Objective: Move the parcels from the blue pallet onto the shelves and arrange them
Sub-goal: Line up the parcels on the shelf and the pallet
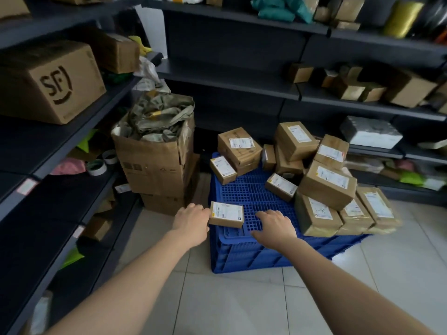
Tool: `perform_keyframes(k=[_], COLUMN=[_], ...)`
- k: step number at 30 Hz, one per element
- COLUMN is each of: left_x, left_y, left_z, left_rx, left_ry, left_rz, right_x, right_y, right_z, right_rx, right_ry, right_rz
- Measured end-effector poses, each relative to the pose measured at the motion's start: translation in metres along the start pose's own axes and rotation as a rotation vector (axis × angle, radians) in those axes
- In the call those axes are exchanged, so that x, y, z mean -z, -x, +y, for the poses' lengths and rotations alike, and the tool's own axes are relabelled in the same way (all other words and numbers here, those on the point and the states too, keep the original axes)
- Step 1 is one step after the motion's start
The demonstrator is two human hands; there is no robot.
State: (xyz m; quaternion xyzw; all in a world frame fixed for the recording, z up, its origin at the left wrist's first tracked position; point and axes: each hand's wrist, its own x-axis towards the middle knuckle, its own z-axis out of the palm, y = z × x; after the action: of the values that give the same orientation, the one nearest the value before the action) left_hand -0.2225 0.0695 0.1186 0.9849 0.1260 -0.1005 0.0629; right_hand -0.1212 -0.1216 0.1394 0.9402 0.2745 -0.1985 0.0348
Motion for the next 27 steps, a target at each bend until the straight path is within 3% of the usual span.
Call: perform_keyframes(k=[15, 27], left_x=[-0.099, -0.178], left_y=[-0.186, -0.263], left_z=[0.005, -0.017], left_rx=[0.109, 0.093], left_ry=[0.061, 0.080], left_rz=[-0.296, -0.478], right_x=[-0.054, -0.131], right_y=[-0.200, -0.295], right_z=[0.057, 0.049], right_rx=[0.103, 0.209], right_ry=[-0.031, -0.077], right_rz=[-0.288, -0.467])
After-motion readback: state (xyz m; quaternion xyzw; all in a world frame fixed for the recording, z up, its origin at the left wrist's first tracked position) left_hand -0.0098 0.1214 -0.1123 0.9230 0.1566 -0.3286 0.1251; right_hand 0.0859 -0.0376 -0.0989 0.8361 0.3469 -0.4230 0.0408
